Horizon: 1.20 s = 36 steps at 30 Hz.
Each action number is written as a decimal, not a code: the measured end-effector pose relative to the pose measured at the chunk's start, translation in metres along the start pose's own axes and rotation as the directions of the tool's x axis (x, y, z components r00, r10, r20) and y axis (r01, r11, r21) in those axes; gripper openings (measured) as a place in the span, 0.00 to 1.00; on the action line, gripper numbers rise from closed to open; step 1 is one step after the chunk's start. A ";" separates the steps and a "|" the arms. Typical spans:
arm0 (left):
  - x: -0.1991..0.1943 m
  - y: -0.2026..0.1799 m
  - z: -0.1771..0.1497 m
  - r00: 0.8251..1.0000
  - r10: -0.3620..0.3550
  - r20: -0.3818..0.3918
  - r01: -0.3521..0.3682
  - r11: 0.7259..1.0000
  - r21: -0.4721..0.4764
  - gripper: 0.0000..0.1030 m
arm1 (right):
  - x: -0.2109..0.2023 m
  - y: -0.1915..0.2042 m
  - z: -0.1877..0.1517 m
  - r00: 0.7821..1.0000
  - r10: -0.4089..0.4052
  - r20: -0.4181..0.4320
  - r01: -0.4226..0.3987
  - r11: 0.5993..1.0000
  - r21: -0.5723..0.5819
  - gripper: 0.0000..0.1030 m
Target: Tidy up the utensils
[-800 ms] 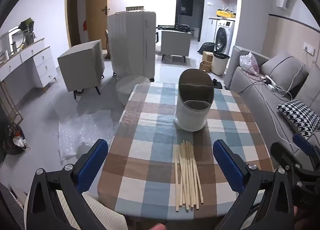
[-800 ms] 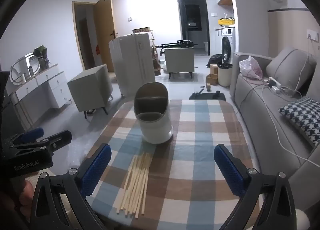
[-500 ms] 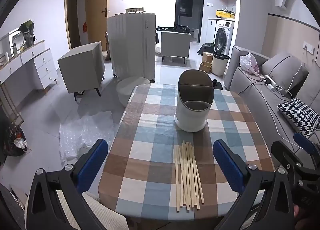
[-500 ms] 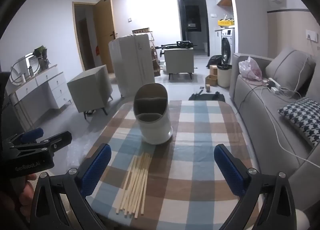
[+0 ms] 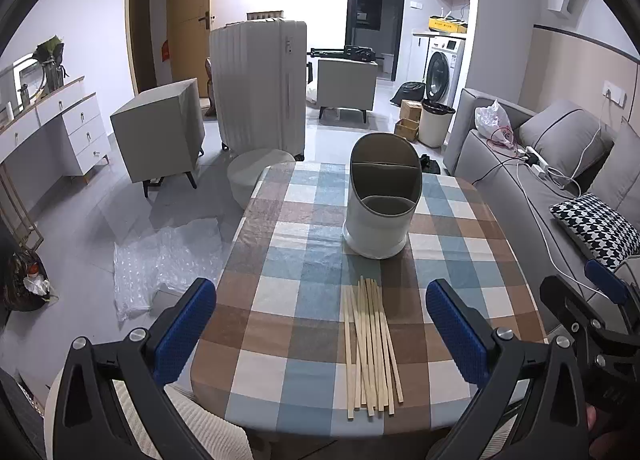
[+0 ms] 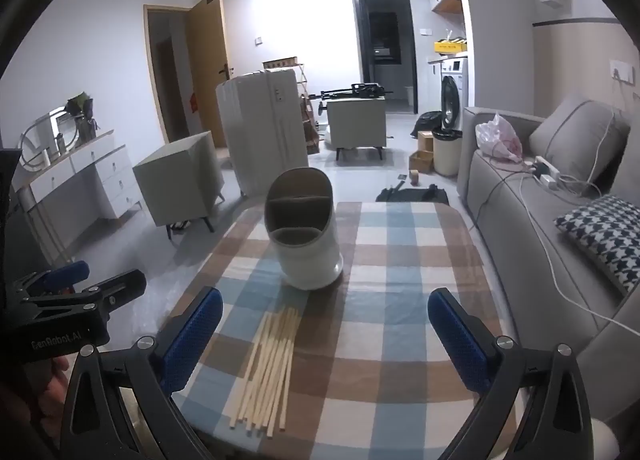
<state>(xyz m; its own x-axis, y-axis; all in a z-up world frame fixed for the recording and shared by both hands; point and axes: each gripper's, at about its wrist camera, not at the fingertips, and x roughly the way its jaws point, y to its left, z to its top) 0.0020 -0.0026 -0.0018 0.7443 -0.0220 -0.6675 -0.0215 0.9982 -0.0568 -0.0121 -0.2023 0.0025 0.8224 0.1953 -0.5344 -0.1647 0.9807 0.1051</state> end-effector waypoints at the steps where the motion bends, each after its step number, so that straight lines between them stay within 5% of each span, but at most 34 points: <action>1: 0.000 0.001 -0.001 1.000 0.001 0.000 -0.001 1.000 0.000 0.99 | -0.001 0.001 0.000 1.000 0.000 0.001 0.000 1.000 -0.002 1.00; 36: 0.005 0.001 -0.008 1.000 0.011 -0.011 -0.011 1.000 -0.012 0.99 | 0.002 0.006 -0.002 1.000 0.021 0.001 -0.021 1.000 -0.015 1.00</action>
<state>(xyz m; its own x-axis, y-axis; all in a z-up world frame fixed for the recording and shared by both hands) 0.0006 -0.0017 -0.0108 0.7365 -0.0113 -0.6764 -0.0383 0.9976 -0.0584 -0.0128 -0.1958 0.0005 0.8195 0.2157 -0.5310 -0.1900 0.9763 0.1034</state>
